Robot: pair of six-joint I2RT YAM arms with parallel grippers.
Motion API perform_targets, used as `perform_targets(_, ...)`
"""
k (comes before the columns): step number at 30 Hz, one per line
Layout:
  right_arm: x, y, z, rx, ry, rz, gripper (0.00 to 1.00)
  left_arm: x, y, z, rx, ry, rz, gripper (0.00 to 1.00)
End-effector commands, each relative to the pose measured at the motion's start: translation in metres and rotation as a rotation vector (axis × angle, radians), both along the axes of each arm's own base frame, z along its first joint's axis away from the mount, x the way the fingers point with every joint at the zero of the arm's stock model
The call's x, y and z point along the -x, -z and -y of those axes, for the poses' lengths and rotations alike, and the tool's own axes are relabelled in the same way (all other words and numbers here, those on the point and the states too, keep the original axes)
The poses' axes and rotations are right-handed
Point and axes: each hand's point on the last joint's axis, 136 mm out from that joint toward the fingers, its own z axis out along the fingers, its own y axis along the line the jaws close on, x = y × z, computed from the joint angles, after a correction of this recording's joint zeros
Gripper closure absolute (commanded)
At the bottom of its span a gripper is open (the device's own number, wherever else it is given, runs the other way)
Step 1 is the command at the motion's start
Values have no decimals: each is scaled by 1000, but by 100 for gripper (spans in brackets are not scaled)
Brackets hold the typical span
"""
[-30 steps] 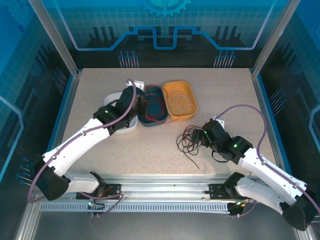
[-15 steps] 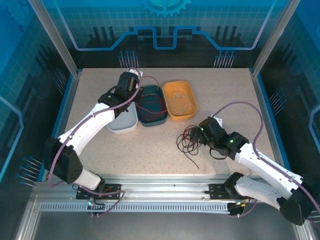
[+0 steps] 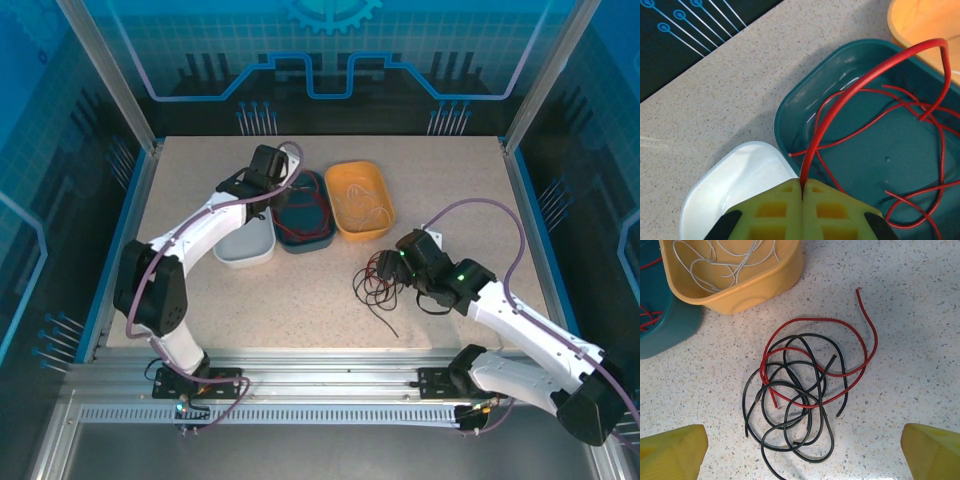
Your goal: Untangle the cables
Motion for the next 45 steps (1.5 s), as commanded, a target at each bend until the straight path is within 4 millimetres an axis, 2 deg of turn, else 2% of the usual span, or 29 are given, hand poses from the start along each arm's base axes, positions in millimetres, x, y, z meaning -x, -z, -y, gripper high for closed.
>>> perform_targets(1, -3, -9, 1, -10, 22, -1, 0, -11, -5, 5, -26, 58, 0, 100)
perform_targets(13, -2, -7, 0, -3, 25, -30, 0, -9, 42, 23, -16, 116, -227, 100)
perform_targets(23, 4, -4, 4, 8, 27, -49, 0, -18, 67, 17, 34, 18, -338, 98)
perform_targets(26, 4, -4, 5, 9, 31, -45, 0, -21, 71, 16, 39, 2, -348, 87)
perform_targets(28, 4, -5, 5, 7, 31, -41, 0, -23, 72, 17, 42, -7, -345, 74)
perform_targets(33, 4, -6, 5, 7, 30, -40, 0, -29, 60, 18, 77, -39, -312, 64)
perform_targets(35, 5, -5, 6, 9, 31, -41, 0, -29, 50, 18, 99, -56, -290, 57)
perform_targets(39, 5, -3, 8, 21, 36, -48, 0, -25, 23, 16, 158, -97, -237, 37)
perform_targets(43, 8, 3, 14, 59, 60, -80, 0, -12, -11, 18, 262, -120, -166, 5)
perform_targets(45, 7, 7, 12, 70, 53, -96, 0, -1, -27, 21, 317, -120, -127, 1)
